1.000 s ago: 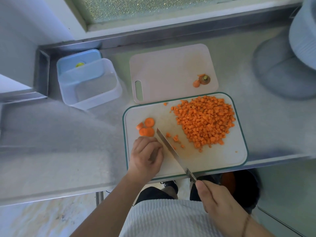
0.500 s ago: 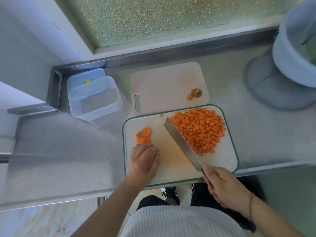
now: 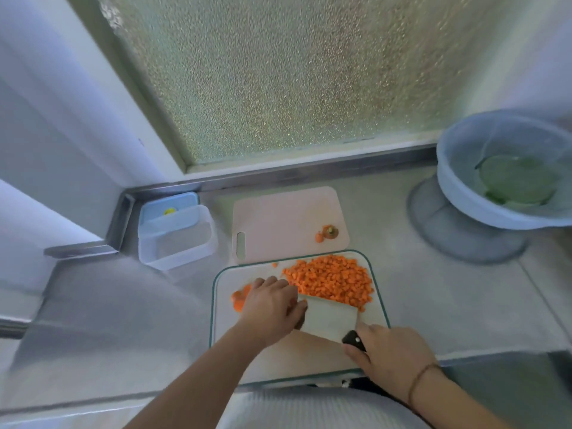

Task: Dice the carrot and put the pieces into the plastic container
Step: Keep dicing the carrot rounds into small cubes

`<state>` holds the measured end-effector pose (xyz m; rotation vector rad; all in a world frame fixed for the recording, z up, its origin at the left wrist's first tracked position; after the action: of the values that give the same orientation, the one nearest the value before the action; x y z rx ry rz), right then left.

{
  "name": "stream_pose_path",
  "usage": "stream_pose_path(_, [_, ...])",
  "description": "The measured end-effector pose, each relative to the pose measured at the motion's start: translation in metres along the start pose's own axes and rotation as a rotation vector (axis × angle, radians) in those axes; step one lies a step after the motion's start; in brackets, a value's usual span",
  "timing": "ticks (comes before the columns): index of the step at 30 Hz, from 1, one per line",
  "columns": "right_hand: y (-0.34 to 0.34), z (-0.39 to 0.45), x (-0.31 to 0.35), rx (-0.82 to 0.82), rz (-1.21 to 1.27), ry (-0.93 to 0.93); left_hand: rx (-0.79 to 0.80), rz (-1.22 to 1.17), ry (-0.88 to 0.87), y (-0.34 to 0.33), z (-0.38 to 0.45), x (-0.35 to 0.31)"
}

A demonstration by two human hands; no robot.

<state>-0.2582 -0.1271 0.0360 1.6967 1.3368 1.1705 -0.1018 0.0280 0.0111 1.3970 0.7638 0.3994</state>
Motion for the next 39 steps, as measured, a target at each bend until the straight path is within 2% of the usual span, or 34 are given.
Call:
stream_pose_path(7, [0.007,-0.005,-0.001,-0.002,-0.046,0.028,0.102,-0.006,0.098,-0.012,0.027,-0.014])
stream_pose_path(10, [0.004,-0.006,-0.005,-0.02,-0.026,0.012,0.039,-0.115,0.048,-0.003,0.036,-0.001])
stream_pose_path(13, [0.0,-0.007,-0.007,-0.027,-0.024,-0.005,-0.111,-0.137,0.213,0.009,0.031,0.044])
stream_pose_path(16, [-0.006,-0.005,-0.009,-0.057,-0.003,-0.044,-0.06,-0.049,0.333,0.003,0.011,0.082])
stream_pose_path(18, [-0.006,-0.006,-0.007,-0.078,0.005,-0.06,-0.038,0.0,0.306,-0.004,-0.003,0.089])
stream_pose_path(23, [-0.002,-0.007,0.008,-0.068,0.007,-0.115,0.004,-0.096,0.15,-0.003,0.009,0.087])
stream_pose_path(26, [-0.002,-0.007,0.018,-0.066,-0.019,-0.143,0.05,-0.178,0.215,-0.008,0.012,0.089])
stream_pose_path(28, [-0.004,-0.006,0.025,-0.086,0.0,-0.147,0.006,-0.255,0.272,-0.006,0.013,0.091])
stream_pose_path(31, [-0.009,-0.004,0.033,-0.148,0.17,-0.196,-0.072,-0.462,0.402,-0.001,0.013,0.089])
stream_pose_path(33, [-0.018,-0.002,0.043,-0.186,0.441,-0.228,-0.217,-0.626,0.46,0.004,0.001,0.082])
stream_pose_path(35, [-0.029,0.004,0.054,-0.177,0.694,-0.27,-0.243,-0.69,0.383,-0.003,-0.017,0.065])
stream_pose_path(39, [-0.047,0.012,0.068,-0.129,0.996,-0.362,-0.251,-0.571,0.067,-0.035,-0.044,0.044])
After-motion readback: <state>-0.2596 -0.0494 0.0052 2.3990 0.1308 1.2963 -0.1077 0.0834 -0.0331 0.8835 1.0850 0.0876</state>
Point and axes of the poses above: each hand's wrist, its own z-axis towards the middle knuckle, its own y-axis out of the back of the hand, x = y × z, the point moved 4 cm from there along z, towards the middle knuckle, and after that the axes turned 8 degrees about y, right-handed, at the moved point
